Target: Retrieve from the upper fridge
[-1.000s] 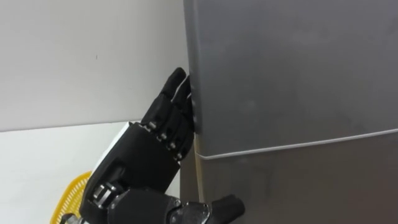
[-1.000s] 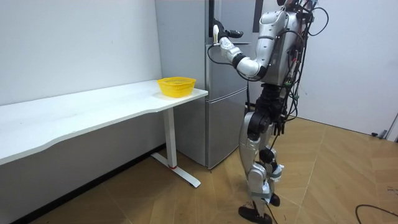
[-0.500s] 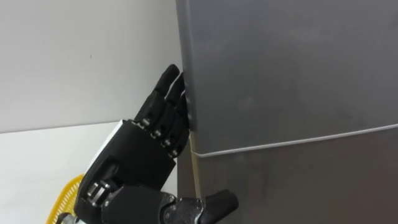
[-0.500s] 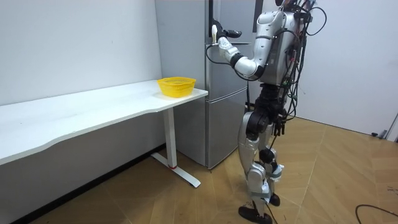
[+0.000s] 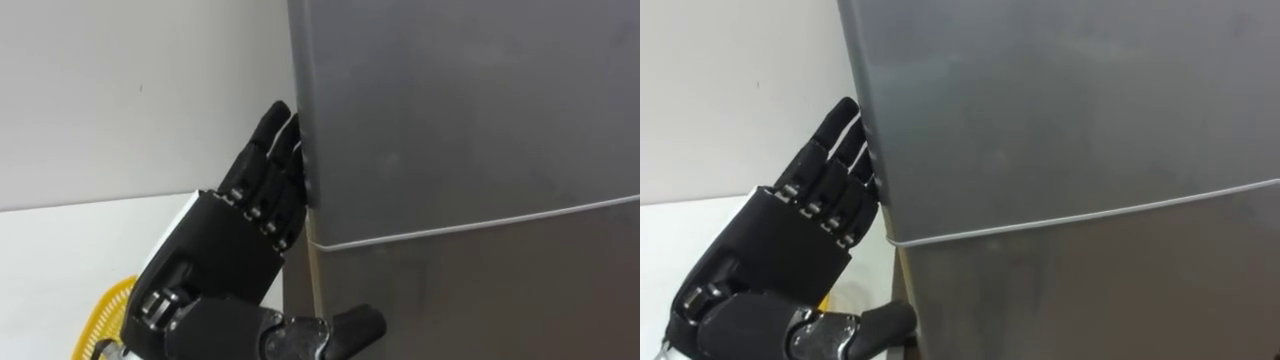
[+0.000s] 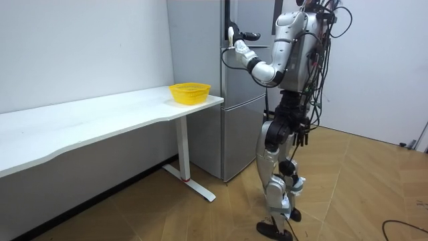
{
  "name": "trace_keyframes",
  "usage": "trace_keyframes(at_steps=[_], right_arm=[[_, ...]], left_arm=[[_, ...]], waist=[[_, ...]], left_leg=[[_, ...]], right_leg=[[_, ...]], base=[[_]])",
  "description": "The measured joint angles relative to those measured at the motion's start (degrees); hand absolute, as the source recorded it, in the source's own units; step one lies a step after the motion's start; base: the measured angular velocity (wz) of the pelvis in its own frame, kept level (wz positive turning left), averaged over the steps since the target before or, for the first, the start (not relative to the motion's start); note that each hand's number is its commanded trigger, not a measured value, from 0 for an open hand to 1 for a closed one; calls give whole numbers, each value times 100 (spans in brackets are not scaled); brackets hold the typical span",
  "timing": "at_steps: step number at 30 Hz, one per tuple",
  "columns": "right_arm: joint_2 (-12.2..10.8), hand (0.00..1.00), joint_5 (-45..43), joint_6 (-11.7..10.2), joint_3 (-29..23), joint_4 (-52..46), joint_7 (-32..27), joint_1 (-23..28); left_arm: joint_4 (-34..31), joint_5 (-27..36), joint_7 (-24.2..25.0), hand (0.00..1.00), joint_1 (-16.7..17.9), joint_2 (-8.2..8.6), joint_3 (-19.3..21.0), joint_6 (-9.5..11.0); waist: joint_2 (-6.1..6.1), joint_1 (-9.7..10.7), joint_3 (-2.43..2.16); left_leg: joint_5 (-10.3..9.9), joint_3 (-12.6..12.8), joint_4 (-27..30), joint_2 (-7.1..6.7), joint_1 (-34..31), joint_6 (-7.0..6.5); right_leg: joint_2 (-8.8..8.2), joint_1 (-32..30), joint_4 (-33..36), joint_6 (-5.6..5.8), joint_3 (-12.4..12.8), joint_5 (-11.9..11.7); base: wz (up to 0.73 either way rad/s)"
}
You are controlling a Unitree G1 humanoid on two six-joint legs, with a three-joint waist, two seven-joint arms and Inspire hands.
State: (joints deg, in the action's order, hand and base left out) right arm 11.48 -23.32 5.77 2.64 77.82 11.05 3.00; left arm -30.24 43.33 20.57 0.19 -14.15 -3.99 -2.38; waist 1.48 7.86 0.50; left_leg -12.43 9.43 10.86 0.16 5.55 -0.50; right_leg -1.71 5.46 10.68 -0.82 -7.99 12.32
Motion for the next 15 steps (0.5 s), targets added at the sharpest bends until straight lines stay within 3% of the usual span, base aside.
trace_keyframes(at_steps=[2,3,4,5,6,15], right_arm=[[21,0,1,-5,0,2,9,15],[30,0,0,-5,0,2,12,20],[52,0,0,-7,0,1,21,23],[84,0,0,-10,0,1,33,26],[99,0,0,-12,0,2,35,27],[140,0,-3,0,59,-7,25,65]], left_arm=[[22,-7,-52,100,1,2,27,0],[50,-7,-73,65,1,2,63,1],[62,-11,-87,59,1,-5,106,7],[62,-12,-122,44,0,-13,126,21],[60,-12,-121,0,-1,-15,124,32],[57,2,24,0,-252,-59,-247,163]], waist=[[-6,-9,1],[-7,-10,0],[-6,-11,0],[-4,-12,-2],[-2,-11,-3],[27,-7,-19]], left_leg=[[-4,0,1,-3,-13,-6],[-5,-1,3,-4,-19,-9],[-13,-1,13,-4,-36,-22],[-24,-1,31,-3,-63,-41],[-28,-2,46,-3,-85,-47],[-44,-18,53,-19,-90,-74]], right_leg=[[-4,0,-2,6,-4,-3],[-5,-1,-2,8,-4,-4],[-5,-10,-1,12,-4,-7],[-6,-24,1,19,-5,-11],[-7,-33,1,24,-4,-15],[-26,-34,4,60,20,-53]], base=[[6],[7],[6],[6],[5],[0]])
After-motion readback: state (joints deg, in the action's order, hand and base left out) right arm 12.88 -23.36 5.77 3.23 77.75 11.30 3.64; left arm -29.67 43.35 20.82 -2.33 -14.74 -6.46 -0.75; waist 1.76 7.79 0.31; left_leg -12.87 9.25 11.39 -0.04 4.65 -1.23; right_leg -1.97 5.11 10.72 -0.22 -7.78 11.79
